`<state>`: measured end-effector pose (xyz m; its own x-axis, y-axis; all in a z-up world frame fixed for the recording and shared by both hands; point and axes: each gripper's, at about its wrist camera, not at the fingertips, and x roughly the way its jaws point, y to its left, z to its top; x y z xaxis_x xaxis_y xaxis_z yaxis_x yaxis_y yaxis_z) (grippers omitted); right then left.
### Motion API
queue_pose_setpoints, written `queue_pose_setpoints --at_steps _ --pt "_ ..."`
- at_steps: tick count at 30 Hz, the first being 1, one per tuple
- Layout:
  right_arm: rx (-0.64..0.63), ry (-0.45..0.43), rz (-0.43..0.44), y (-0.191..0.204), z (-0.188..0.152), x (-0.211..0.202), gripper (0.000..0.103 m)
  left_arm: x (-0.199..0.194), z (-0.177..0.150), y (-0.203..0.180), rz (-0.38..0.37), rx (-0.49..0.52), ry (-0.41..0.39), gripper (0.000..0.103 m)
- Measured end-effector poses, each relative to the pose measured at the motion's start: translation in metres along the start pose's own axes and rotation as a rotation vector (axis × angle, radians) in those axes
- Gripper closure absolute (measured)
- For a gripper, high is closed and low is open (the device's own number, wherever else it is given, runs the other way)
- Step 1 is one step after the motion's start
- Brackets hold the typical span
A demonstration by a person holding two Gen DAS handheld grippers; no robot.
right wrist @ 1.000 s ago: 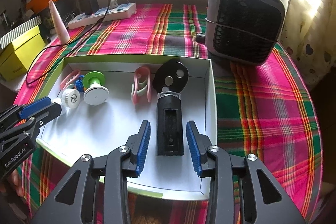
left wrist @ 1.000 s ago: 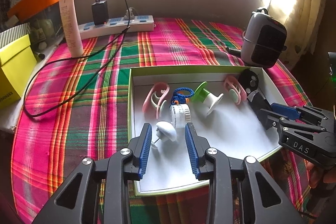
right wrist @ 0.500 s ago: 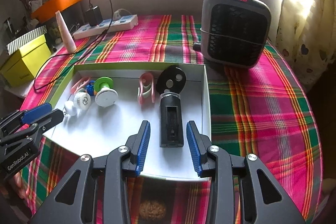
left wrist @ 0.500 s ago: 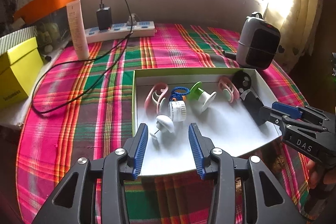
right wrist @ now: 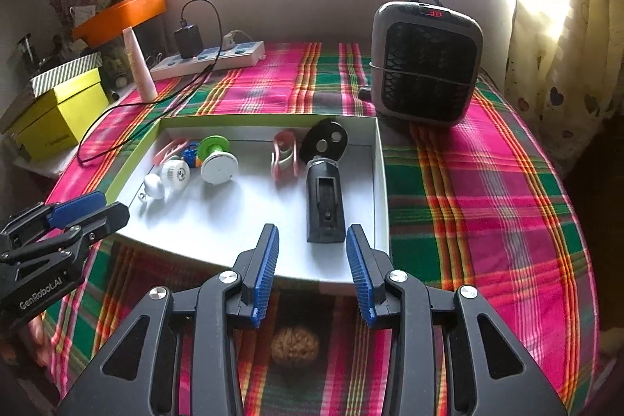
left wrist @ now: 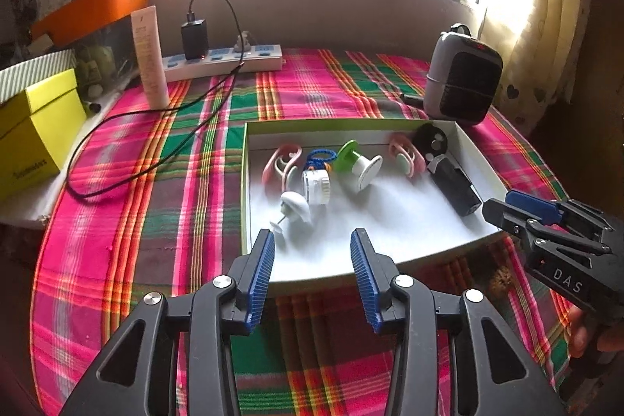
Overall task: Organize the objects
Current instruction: 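Open both tools to release the mushroom toy and cylinder, then lift away, then move the left tool to one walnut while the right tool approaches the other walnut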
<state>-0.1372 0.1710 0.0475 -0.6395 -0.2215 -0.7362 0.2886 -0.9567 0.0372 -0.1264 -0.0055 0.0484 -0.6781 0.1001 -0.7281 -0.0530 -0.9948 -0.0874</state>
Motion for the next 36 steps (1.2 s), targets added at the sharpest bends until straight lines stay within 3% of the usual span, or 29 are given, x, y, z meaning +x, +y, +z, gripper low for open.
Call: queue_pose_setpoints --at_steps 15,36 --pt "0.011 -0.035 -0.002 -0.008 -0.027 -0.018 0.057 -0.024 -0.021 -0.016 0.012 0.061 -0.049 0.064" --pt "0.035 -0.012 0.011 -0.019 -0.055 -0.027 0.056 -0.017 -0.040 -0.040 -0.129 0.091 0.022 0.057"
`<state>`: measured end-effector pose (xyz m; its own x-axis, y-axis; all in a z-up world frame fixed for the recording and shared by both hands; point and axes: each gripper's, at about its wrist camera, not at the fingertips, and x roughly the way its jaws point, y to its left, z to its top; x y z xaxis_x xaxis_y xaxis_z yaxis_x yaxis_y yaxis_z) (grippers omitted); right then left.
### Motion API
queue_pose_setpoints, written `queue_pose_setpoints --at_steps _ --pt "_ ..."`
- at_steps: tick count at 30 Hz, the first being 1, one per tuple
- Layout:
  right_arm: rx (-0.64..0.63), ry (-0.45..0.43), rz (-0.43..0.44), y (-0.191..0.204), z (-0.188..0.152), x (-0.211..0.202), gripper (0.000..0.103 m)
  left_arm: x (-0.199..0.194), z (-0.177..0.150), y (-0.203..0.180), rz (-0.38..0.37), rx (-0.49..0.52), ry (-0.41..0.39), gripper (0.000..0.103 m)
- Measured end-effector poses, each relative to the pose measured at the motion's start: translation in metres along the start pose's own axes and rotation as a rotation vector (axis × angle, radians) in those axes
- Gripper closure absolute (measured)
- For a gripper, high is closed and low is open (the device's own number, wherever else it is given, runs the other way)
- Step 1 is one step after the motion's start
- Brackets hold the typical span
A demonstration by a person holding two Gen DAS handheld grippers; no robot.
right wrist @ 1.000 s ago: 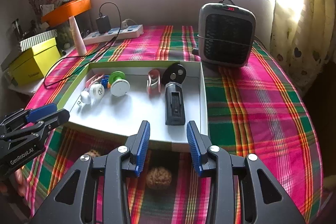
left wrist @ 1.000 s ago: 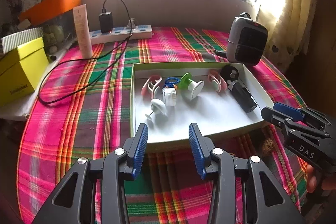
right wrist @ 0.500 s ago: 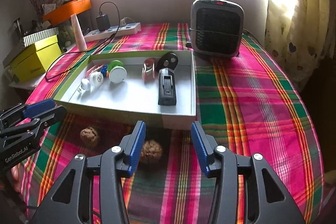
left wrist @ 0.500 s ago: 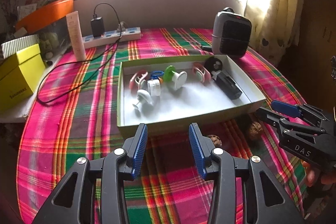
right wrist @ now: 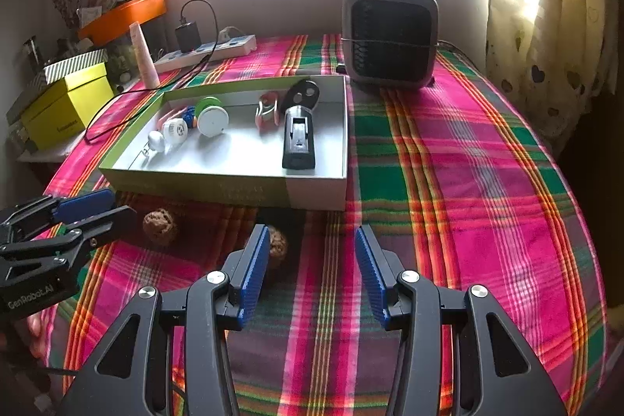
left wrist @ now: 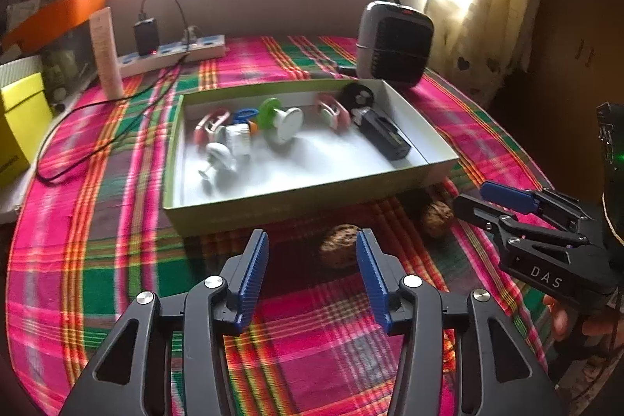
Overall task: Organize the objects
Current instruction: 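Move the left tool to one walnut while the right tool approaches the other walnut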
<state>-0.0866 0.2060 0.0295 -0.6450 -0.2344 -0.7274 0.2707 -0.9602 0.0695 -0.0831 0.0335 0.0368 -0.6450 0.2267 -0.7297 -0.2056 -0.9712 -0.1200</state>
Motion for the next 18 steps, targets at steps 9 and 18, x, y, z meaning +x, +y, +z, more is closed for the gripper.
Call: queue_pose_setpoints --at_steps 9,18 --pt "0.008 0.006 0.018 -0.003 -0.006 0.000 0.056 0.015 -0.001 -0.012 -0.046 0.016 0.042 0.056" --pt "0.014 0.015 0.032 -0.006 -0.009 0.001 0.056 0.030 -0.001 -0.018 -0.030 0.024 0.075 0.056"
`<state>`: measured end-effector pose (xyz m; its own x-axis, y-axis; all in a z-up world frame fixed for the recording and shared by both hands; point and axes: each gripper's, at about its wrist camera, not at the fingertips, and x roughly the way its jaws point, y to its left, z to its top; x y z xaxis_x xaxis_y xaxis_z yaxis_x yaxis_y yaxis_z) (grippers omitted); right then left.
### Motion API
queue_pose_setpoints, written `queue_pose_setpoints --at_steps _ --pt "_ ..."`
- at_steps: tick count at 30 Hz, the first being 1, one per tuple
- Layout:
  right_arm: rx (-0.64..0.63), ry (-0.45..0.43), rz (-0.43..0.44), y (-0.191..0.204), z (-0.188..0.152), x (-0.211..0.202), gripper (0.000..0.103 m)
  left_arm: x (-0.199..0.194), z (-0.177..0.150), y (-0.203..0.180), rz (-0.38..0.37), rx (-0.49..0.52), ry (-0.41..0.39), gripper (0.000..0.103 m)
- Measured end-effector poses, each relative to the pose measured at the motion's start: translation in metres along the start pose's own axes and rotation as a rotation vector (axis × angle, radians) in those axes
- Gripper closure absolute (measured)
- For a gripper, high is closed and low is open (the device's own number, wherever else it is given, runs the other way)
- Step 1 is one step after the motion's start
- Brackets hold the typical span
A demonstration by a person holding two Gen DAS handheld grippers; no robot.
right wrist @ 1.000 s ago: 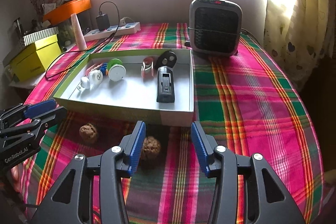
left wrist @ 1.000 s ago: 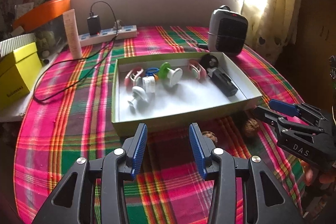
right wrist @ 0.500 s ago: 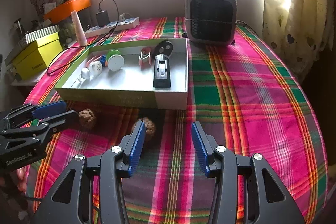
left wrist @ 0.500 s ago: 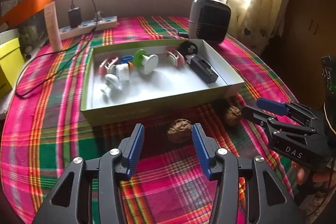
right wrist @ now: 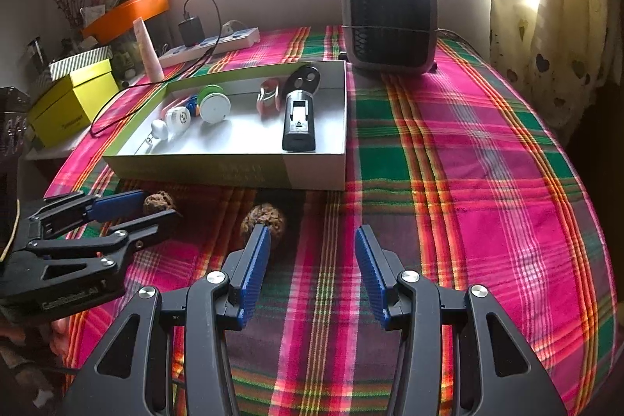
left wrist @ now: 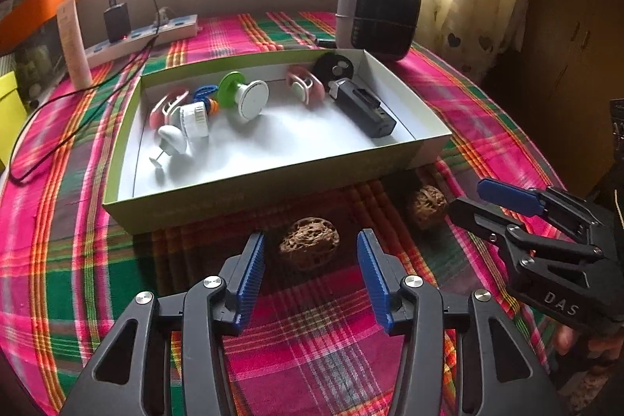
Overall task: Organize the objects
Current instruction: 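Move the left tool to one walnut while the right tool approaches the other walnut, then close the left tool on its walnut while the right tool closes on the other walnut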
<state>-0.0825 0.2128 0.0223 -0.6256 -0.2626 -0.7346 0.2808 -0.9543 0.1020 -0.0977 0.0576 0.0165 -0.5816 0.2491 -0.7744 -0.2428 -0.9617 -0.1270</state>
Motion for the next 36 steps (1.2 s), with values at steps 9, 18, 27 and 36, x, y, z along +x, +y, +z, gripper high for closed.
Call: queue_pose_setpoints --at_steps 9,18,27,36 --pt "-0.012 0.011 0.019 0.003 -0.001 0.003 0.056 0.005 0.000 0.002 0.019 -0.014 0.004 0.056" --pt "-0.023 0.016 0.020 0.007 -0.001 0.004 0.056 0.006 0.001 0.007 0.026 -0.028 -0.008 0.067" --pt "-0.040 0.012 0.032 0.014 0.000 0.003 0.056 0.004 -0.001 0.010 0.027 -0.042 -0.010 0.073" --pt "-0.054 0.040 0.045 0.021 0.003 0.015 0.056 -0.001 -0.006 0.019 0.040 -0.063 -0.013 0.073"
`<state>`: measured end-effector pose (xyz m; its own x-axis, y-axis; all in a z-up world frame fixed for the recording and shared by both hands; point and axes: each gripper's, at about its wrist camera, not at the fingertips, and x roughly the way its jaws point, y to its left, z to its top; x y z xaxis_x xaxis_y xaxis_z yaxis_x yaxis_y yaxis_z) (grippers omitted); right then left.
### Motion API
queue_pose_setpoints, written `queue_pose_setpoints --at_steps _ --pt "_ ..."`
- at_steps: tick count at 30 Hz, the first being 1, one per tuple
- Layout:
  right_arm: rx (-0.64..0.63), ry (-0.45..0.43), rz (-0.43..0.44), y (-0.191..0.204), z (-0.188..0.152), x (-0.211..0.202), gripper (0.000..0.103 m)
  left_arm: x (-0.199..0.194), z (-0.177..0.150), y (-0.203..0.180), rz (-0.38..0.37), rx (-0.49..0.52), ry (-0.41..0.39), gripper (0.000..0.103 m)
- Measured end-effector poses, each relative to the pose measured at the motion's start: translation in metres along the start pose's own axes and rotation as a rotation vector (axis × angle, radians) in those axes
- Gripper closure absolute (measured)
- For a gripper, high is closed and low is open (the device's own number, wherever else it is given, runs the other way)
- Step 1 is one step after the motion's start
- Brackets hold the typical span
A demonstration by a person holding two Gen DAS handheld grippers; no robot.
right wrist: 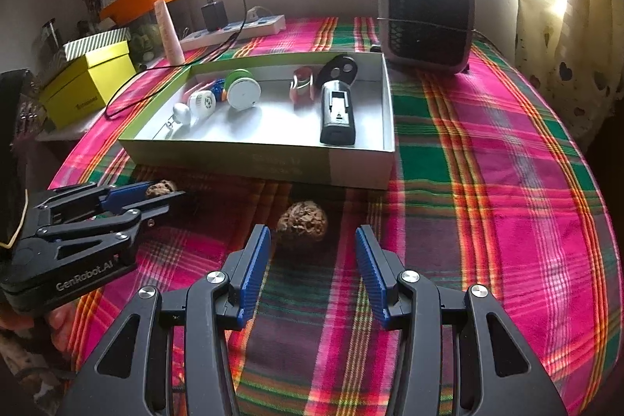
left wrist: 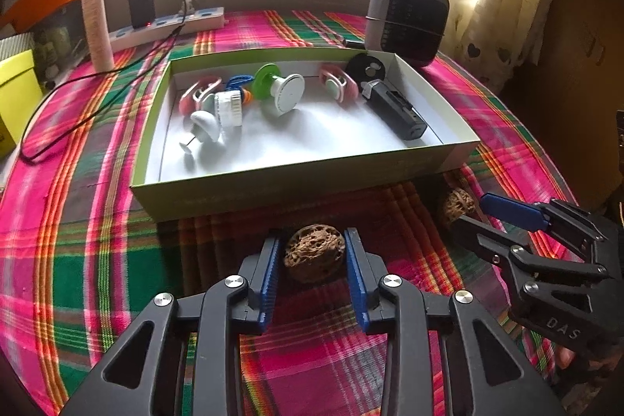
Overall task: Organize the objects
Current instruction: 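Close the left tool on its walnut while the right tool closes on the other walnut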
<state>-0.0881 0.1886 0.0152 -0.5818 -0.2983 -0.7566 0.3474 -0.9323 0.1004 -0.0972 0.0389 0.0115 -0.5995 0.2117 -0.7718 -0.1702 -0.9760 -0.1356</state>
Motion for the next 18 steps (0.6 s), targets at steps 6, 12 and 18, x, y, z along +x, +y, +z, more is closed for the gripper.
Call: queue_pose_setpoints --at_steps 6,12,18 --pt "-0.013 0.020 -0.008 0.003 0.002 0.006 0.056 -0.002 -0.002 0.006 0.001 -0.015 -0.001 0.073" --pt "-0.028 0.035 -0.037 0.006 0.004 0.011 0.056 -0.001 -0.002 0.007 -0.002 -0.018 -0.002 0.073" --pt "-0.044 0.037 -0.069 0.008 0.006 0.013 0.056 -0.002 -0.001 0.007 -0.001 -0.016 -0.002 0.073"
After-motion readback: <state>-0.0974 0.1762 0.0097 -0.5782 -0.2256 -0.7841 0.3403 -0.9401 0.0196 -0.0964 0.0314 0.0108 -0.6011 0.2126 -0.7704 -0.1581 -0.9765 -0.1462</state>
